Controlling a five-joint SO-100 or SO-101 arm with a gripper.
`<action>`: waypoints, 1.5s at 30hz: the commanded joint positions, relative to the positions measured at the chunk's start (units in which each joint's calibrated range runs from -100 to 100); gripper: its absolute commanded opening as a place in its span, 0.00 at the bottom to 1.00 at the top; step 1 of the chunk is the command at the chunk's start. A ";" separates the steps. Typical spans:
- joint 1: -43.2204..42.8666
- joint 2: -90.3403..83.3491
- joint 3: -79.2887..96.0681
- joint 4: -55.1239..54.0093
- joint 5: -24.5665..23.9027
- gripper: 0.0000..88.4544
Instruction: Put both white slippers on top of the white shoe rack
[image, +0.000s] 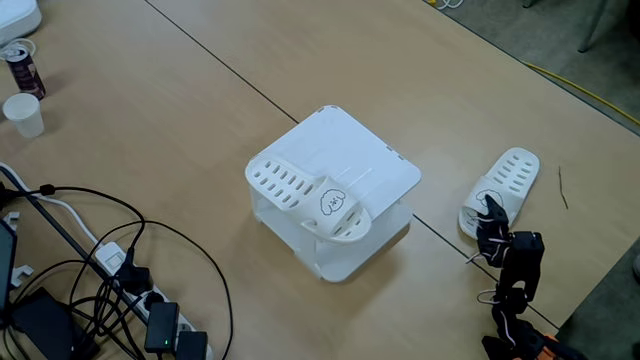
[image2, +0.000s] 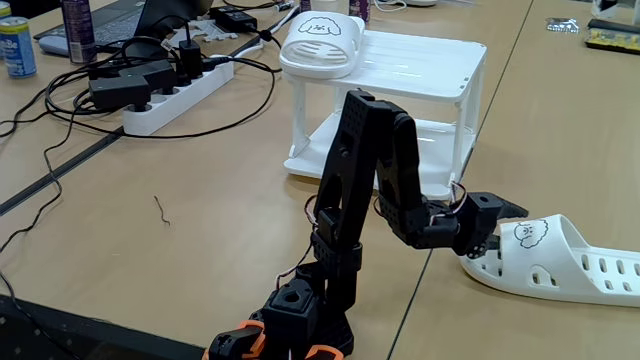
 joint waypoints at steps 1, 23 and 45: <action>1.67 -0.29 -1.65 -1.45 0.42 0.22; 2.57 -0.46 -1.19 -1.45 0.42 0.21; 4.38 -3.15 -7.51 -1.45 0.42 0.01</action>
